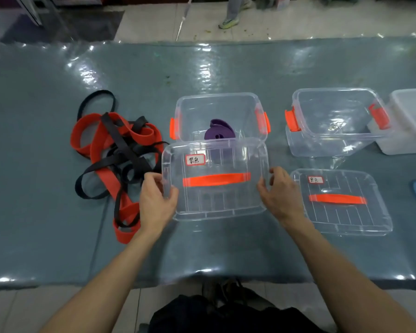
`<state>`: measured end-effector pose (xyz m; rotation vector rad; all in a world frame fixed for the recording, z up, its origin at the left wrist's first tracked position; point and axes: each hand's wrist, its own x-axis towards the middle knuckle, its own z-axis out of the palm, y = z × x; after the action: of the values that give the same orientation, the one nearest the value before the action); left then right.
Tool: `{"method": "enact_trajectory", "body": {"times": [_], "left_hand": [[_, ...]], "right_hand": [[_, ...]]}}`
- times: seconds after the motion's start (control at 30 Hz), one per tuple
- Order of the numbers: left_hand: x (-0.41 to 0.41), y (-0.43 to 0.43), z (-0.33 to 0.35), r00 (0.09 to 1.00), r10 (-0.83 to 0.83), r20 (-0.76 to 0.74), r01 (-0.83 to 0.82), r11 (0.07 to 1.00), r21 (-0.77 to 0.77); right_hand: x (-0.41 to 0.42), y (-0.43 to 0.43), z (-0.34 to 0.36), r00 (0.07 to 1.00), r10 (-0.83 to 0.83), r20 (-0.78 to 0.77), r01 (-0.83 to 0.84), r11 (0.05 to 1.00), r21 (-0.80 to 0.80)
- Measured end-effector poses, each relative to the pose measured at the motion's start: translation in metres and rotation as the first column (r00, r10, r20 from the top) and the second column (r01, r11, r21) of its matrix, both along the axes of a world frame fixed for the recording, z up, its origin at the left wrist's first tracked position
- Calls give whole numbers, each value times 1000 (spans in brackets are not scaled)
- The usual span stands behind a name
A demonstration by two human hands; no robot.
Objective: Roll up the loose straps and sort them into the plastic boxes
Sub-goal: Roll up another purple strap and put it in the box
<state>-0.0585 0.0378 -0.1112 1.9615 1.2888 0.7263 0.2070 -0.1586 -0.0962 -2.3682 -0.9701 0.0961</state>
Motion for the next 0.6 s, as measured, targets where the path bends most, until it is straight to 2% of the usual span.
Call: {"method": "enact_trajectory", "body": {"times": [0.13, 0.23, 0.4, 0.6], "left_hand": [[42, 42, 42, 989, 33, 145, -45, 996, 80], [82, 80, 61, 984, 58, 171, -67, 997, 49], [140, 123, 66, 995, 70, 68, -68, 997, -33], [170, 150, 49, 995, 97, -33, -100, 989, -112]], "right_hand": [[35, 49, 38, 997, -15, 74, 11, 998, 63], [67, 89, 58, 994, -45, 102, 46, 999, -12], [118, 143, 68, 995, -38, 92, 53, 985, -167], [153, 175, 58, 998, -1, 62, 17, 963, -270]]}}
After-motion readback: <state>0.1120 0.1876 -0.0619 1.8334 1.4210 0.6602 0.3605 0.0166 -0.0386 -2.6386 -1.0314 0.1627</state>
